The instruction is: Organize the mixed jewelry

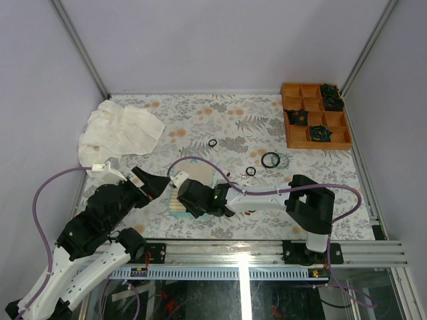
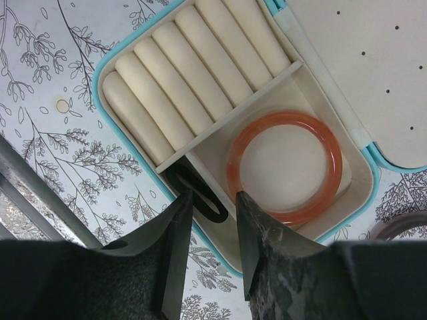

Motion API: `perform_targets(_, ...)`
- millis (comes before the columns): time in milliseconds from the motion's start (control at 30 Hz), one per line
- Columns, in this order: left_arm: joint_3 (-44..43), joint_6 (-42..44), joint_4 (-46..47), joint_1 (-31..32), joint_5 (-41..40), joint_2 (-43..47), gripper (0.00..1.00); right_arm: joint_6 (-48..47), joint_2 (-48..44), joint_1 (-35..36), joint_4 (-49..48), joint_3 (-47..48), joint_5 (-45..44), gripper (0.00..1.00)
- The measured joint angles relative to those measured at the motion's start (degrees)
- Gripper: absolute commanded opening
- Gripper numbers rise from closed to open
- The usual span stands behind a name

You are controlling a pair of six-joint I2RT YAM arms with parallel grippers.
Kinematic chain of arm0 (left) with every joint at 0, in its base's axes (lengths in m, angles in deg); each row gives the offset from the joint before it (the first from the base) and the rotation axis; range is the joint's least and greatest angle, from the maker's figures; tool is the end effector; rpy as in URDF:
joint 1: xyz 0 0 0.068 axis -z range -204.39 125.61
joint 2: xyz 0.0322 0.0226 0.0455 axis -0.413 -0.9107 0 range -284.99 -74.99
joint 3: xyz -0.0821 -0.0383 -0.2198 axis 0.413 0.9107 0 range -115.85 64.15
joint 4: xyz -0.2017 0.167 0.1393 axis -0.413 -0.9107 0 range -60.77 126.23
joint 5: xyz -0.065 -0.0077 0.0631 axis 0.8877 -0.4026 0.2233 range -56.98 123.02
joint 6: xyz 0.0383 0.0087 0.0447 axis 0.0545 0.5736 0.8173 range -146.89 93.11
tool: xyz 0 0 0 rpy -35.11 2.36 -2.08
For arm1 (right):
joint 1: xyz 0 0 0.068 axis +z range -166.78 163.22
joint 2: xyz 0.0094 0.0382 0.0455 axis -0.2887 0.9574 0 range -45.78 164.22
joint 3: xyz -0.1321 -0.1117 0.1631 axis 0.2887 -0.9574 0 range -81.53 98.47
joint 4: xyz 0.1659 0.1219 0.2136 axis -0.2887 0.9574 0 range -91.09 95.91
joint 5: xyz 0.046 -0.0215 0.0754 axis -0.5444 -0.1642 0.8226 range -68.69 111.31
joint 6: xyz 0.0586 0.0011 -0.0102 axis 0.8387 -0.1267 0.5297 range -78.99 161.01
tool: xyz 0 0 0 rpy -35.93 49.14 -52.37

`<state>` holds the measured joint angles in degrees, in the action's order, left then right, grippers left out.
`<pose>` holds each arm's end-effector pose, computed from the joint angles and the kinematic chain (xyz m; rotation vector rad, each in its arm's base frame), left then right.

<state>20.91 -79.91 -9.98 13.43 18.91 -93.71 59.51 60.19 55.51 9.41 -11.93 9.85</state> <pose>0.1206 -0.0802 0.3152 -0.4346 1.9783 -0.8000 0.1376 0.4025 0.1281 -1.0128 2.2096 0.5120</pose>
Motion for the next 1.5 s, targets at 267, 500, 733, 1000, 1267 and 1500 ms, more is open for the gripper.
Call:
perform_targets(267, 0.0, -0.1, 0.3, 0.0, 0.2, 0.0, 1.0, -1.3, 0.0, 0.0, 0.6, 0.0, 0.0, 0.44)
perform_targets(500, 0.0, -0.1, 0.3, 0.0, 0.2, 0.0, 1.0, -4.0, 0.0, 0.0, 1.0, 0.0, 0.2, 0.44)
perform_targets(733, 0.0, -0.1, 0.3, 0.0, 0.2, -0.7, 1.0, -6.6, 1.0, 0.0, 0.9, 0.0, 1.2, 0.44)
perform_targets(1000, 0.0, -0.1, 0.4, 0.0, 0.2, -0.9, 1.0, -9.4, 1.9, 0.0, 0.0, 0.3, 1.7, 0.45)
perform_targets(1267, 0.0, -0.1, 0.4, 0.0, 0.2, -0.9, 1.0, -10.7, 3.5, -0.1, -0.5, 1.0, 1.7, 0.46)
perform_targets(1500, 0.0, -0.1, 0.5, 0.0, 0.2, -0.9, 1.0, -10.9, 4.6, -0.2, -0.7, 1.4, 1.9, 0.5)
